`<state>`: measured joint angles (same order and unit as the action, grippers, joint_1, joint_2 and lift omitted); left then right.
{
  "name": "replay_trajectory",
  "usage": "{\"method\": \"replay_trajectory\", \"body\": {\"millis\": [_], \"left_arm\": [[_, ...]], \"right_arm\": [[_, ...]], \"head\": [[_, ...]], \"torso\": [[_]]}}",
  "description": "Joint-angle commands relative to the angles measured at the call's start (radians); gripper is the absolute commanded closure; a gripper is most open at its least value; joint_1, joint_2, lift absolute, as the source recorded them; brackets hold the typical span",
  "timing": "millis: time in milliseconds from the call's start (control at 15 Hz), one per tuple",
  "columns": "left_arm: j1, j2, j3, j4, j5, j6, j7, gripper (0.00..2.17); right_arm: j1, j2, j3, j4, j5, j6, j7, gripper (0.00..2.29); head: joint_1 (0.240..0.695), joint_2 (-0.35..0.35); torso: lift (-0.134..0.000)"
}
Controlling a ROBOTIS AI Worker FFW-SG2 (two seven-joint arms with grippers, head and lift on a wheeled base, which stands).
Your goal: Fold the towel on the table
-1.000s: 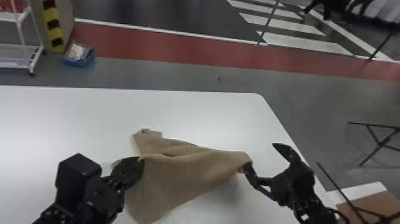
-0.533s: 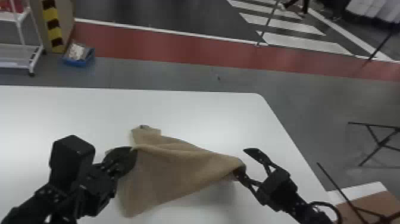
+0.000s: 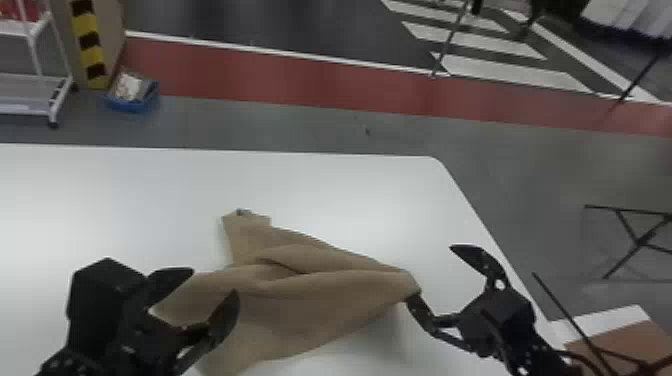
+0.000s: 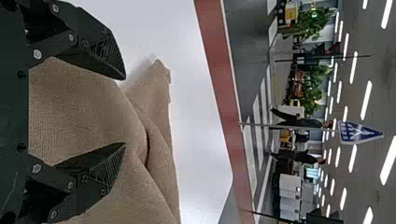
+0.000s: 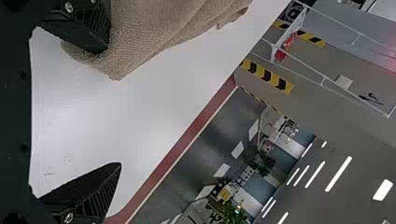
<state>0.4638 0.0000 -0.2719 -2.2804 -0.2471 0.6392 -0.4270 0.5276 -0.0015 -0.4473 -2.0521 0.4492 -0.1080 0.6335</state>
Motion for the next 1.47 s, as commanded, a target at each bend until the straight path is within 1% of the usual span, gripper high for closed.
{"method": "replay_trajectory", "body": {"millis": [0, 133, 200, 267, 533, 600, 733, 867, 1067, 1133, 1200, 1333, 1400], "left_arm": [[0.038, -0.003, 0.016, -0.007, 0.02, 0.008, 0.002, 0.03], [0.073, -0.003, 0.023, -0.042, 0.023, 0.014, -0.013, 0.06], [0.095, -0.003, 0.026, -0.062, 0.023, 0.014, -0.045, 0.09], [0.122, -0.003, 0.031, -0.08, 0.025, 0.014, -0.079, 0.14], [0.168, -0.003, 0.051, -0.087, 0.026, 0.014, -0.276, 0.19], [0.171, -0.003, 0.046, -0.08, 0.026, 0.014, -0.291, 0.2], [0.17, -0.003, 0.017, -0.053, 0.015, 0.014, -0.279, 0.2], [0.161, -0.003, -0.026, -0.017, 0.003, 0.014, -0.251, 0.21], [0.131, -0.003, -0.073, 0.044, 0.0, 0.001, -0.177, 0.21], [0.13, -0.003, -0.076, 0.053, 0.0, -0.023, -0.144, 0.27], [0.13, -0.003, -0.076, 0.055, 0.0, -0.054, -0.113, 0.27], [0.128, -0.003, -0.076, 0.058, -0.009, -0.069, -0.076, 0.27], [0.128, -0.003, -0.078, 0.062, -0.029, -0.075, -0.062, 0.31]], "right_arm": [[0.0, 0.002, -0.005, 0.001, -0.018, 0.006, 0.0, 0.03], [0.0, 0.002, -0.004, 0.0, -0.021, 0.006, 0.0, 0.03], [0.0, 0.002, -0.004, 0.001, -0.023, 0.006, 0.0, 0.03], [0.0, 0.002, -0.004, 0.001, -0.027, 0.015, 0.0, 0.03], [-0.001, 0.002, -0.005, 0.003, -0.041, 0.021, -0.005, 0.03], [0.0, 0.002, -0.005, 0.003, -0.041, 0.025, -0.005, 0.03], [0.006, 0.002, -0.005, 0.003, -0.047, 0.021, -0.005, 0.03], [0.012, 0.002, -0.007, 0.003, -0.049, 0.021, -0.005, 0.03], [0.026, 0.002, -0.01, 0.001, -0.055, 0.009, -0.005, 0.04], [0.031, 0.002, -0.011, -0.002, -0.057, 0.006, -0.005, 0.04], [0.035, 0.002, -0.011, -0.002, -0.057, 0.003, -0.005, 0.04], [0.042, 0.002, -0.011, -0.003, -0.057, 0.003, -0.005, 0.04], [0.045, 0.002, -0.011, -0.005, -0.06, 0.0, -0.005, 0.04]], "head": [[0.695, -0.35], [0.695, -0.35], [0.695, -0.35], [0.695, -0.35], [0.695, -0.35], [0.695, -0.35], [0.695, -0.35], [0.695, -0.35], [0.695, -0.35], [0.695, -0.35], [0.695, -0.35], [0.695, -0.35], [0.695, -0.35]], "torso": [[-0.125], [-0.125], [-0.125], [-0.125], [-0.125], [-0.125], [-0.125], [-0.125], [-0.125], [-0.125], [-0.125], [-0.125], [-0.125]]}}
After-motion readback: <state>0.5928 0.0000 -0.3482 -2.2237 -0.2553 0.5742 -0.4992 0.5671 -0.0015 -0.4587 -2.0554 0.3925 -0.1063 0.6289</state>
